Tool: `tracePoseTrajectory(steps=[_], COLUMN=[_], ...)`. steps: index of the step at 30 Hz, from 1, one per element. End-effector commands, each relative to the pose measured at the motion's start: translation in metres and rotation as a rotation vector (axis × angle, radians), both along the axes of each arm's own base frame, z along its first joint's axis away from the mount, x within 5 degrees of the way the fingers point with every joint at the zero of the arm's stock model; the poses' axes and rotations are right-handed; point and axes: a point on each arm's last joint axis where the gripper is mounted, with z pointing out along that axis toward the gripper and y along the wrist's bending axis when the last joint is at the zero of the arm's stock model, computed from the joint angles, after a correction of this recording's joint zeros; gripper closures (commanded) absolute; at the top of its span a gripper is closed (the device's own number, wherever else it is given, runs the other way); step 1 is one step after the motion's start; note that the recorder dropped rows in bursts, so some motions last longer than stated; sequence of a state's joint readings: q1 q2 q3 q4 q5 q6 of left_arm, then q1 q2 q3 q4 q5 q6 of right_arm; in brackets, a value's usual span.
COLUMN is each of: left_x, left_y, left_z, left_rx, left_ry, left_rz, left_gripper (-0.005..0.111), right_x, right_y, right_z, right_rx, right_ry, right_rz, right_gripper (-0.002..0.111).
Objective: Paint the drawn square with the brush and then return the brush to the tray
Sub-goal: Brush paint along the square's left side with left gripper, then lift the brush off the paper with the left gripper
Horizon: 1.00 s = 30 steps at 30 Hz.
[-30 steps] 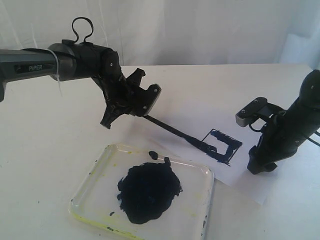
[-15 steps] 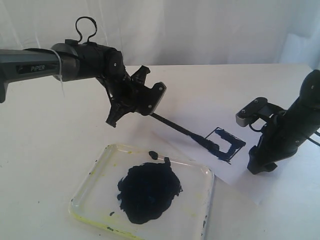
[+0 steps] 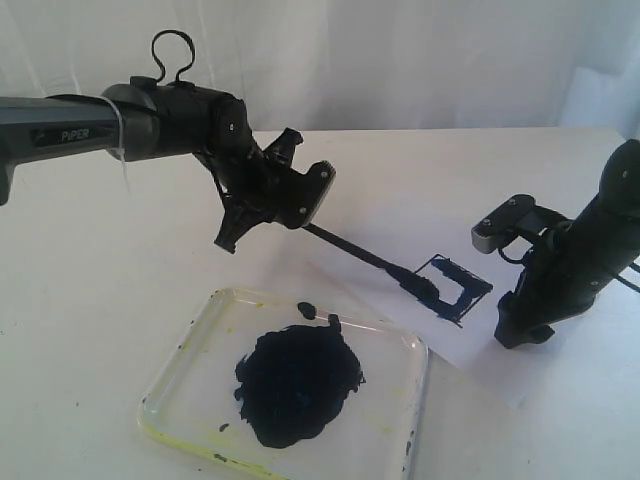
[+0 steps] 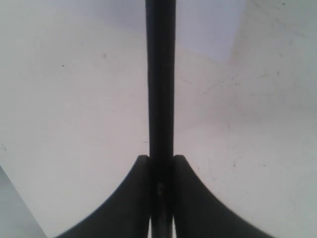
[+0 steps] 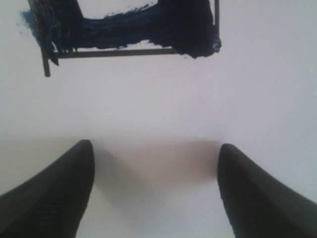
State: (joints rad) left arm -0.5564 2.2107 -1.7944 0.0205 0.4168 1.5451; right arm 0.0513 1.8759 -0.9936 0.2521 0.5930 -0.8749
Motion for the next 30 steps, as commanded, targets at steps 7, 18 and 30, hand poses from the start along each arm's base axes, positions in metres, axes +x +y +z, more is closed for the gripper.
tracePoseTrajectory(steps=[7, 18, 30], left_x=[-0.006, -0.013, -0.018], left_y=[-0.004, -0.002, 0.004], left_z=[0.017, 0.013, 0.012], left_rx=[-0.09, -0.177, -0.135], left_ry=[0.024, 0.203, 0.285], left_rz=[0.092, 0.351, 0.462], left_gripper=[0.107, 0.107, 0.107], right_x=[0.0, 0.0, 0.0], right_y=[-0.002, -0.002, -0.002], right_z=[-0.008, -0.008, -0.008], right_rx=[-0.018, -0.017, -0.016], right_ry=[0.009, 0.007, 0.011], right_rz=[0.012, 0.01, 0.011], right_gripper=[0.042, 0.042, 0.042])
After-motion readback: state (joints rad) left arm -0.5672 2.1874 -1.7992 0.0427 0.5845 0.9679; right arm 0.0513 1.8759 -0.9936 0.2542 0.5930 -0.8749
